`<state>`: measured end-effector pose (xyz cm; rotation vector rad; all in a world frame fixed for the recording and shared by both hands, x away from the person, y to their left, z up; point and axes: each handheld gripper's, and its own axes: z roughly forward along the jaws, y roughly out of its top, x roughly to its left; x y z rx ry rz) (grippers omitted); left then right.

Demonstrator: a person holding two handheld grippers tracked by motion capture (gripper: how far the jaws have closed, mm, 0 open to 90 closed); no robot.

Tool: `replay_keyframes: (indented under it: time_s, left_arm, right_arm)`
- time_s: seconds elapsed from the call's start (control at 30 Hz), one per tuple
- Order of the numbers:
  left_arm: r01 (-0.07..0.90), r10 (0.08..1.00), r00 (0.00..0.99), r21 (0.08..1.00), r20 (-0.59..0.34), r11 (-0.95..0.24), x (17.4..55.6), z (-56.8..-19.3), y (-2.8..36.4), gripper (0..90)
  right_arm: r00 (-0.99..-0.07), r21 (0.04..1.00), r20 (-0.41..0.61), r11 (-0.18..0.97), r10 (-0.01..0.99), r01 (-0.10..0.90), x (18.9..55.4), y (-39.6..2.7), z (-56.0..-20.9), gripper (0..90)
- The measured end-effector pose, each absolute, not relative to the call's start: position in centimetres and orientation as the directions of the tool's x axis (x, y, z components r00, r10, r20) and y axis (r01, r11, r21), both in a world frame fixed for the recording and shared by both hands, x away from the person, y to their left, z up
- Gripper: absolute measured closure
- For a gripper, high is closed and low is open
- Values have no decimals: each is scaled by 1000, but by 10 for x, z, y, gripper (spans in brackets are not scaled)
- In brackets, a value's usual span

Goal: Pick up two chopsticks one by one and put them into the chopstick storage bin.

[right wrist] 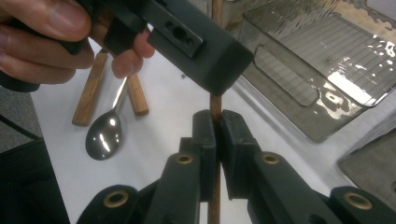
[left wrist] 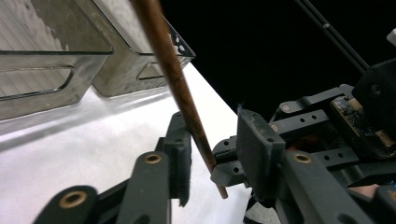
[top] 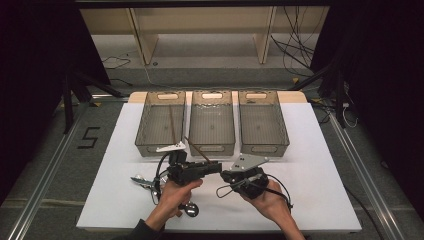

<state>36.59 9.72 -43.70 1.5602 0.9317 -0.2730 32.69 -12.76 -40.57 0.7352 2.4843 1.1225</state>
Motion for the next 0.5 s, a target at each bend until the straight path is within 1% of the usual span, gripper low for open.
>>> replay_keyframes:
  time_s: [0.2,0.27,0.47,0.5]
  left_arm:
    - [687,399,651,725,-646,53,365,-437,97,785]
    - [695,383,647,716,-660,60,366,-438,98,823]
    - [704,374,641,708,-671,64,367,-439,100,842]
    - [701,379,642,710,-666,61,366,-438,100,844]
  right_arm:
    - [-822,770,-73,556,565,314,326,-127,-406,851]
    - [-823,771,-71,554,564,314,325,-127,-405,851]
    - [-826,774,-61,548,561,316,326,-127,-406,840]
    - [-827,777,-56,544,560,316,326,-127,-406,801]
